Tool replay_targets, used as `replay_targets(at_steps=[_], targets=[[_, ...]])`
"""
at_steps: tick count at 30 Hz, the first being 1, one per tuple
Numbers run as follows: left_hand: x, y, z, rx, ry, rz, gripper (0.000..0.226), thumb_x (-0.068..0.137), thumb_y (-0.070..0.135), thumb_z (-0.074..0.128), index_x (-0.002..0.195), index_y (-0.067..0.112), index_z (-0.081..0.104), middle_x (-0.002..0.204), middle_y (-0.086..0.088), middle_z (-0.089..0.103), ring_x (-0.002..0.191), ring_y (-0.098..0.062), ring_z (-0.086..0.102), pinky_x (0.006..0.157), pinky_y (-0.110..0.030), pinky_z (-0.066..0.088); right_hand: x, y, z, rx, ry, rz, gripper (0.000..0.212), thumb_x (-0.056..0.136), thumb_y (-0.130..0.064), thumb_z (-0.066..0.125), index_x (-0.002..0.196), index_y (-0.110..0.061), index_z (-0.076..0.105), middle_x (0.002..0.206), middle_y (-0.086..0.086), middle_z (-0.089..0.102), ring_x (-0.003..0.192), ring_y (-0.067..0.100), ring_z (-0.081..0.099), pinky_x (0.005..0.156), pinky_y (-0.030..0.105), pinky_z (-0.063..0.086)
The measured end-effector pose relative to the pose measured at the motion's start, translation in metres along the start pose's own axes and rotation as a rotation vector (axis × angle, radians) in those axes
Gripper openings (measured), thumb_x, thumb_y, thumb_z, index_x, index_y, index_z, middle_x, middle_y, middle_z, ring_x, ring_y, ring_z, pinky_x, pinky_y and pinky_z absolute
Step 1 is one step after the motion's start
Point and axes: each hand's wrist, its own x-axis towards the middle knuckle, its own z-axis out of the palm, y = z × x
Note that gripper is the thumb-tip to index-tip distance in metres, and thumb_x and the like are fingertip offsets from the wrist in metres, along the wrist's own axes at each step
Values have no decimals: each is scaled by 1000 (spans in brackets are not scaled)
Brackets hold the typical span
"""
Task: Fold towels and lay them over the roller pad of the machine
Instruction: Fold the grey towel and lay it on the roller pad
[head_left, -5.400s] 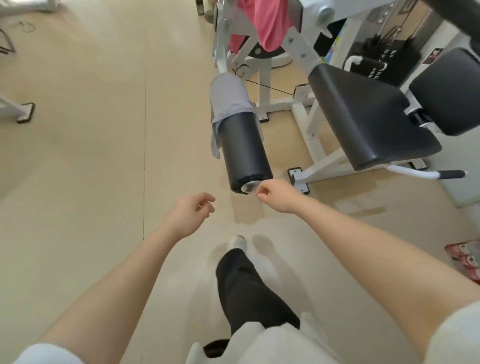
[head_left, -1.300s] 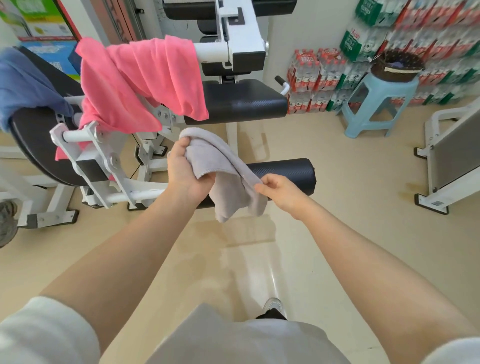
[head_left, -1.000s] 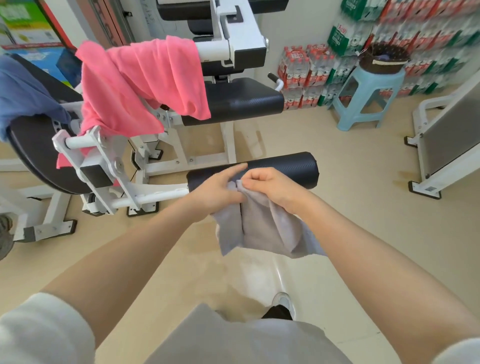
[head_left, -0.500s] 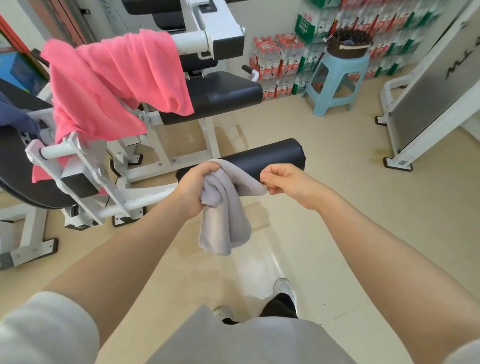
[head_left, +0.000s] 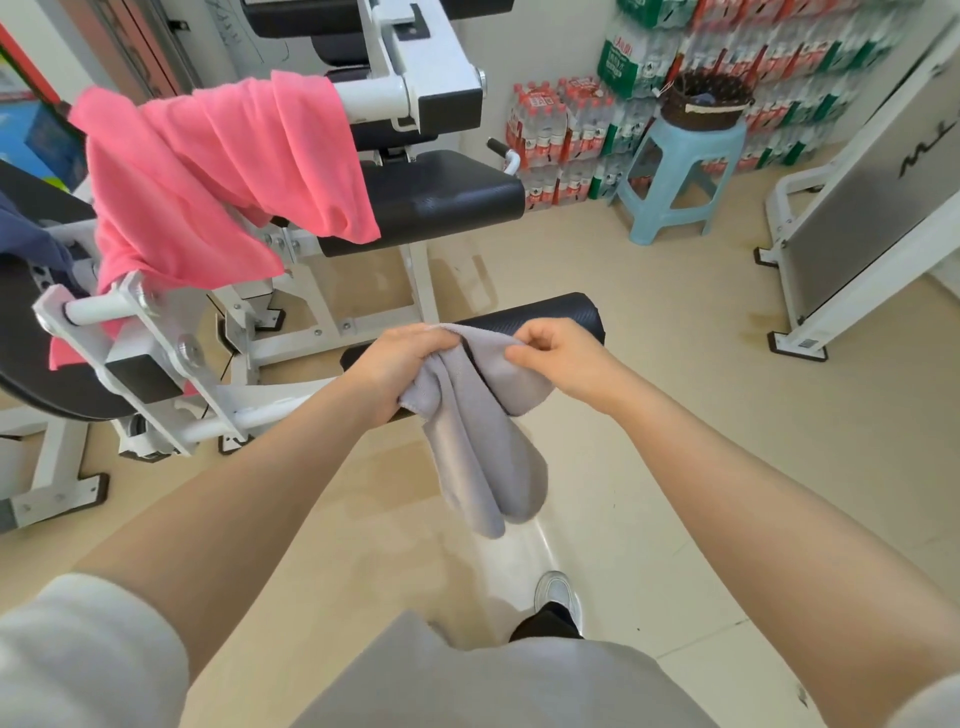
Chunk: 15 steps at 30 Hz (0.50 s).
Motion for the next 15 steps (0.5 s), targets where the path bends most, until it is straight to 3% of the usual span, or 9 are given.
replay_targets(at_steps=[3,5,8,10,12,15], targets=[[13,-4,0,191,111,37,32,83,30,65,114,28,58,106,-4,64,101,-22,60,94,-39,49,3,3,-17,201,54,53,12,89,-12,59,95,-21,54,63,-1,46,54,8,42,52,20,33],[15,-4,5,283,92,80,42,83,31,65,123,36,51,101,-1,59,97,-18,58,89,-31,46,5,5,-24,287,6,88,25,90,-9,56,112,-20,51,62,-1,43,51,9,40,48,21,32],[14,3,25,401,-51,209,40,83,20,65,117,36,51,85,-2,53,77,-16,53,72,-27,41,7,-1,-27,312,-156,130,40,89,-5,54,124,-25,50,54,-5,42,43,5,40,41,17,33],[11,8,42,495,-100,344,35,80,16,66,109,30,53,76,-2,48,68,-15,45,65,-28,37,9,-5,-25,304,-260,125,39,85,-2,53,114,-27,59,61,-1,54,54,9,50,53,20,41],[12,13,53,494,-134,412,36,77,18,70,107,28,54,78,3,53,73,-13,49,72,-29,43,14,-5,-27,344,-287,148,38,80,1,48,98,-27,68,84,6,64,76,18,57,70,30,44],[13,22,57,331,-233,396,45,80,9,69,115,30,51,81,3,58,77,-15,53,77,-27,45,16,-6,-39,405,-210,216,27,84,-1,46,87,-16,69,89,9,65,73,18,58,62,25,47]])
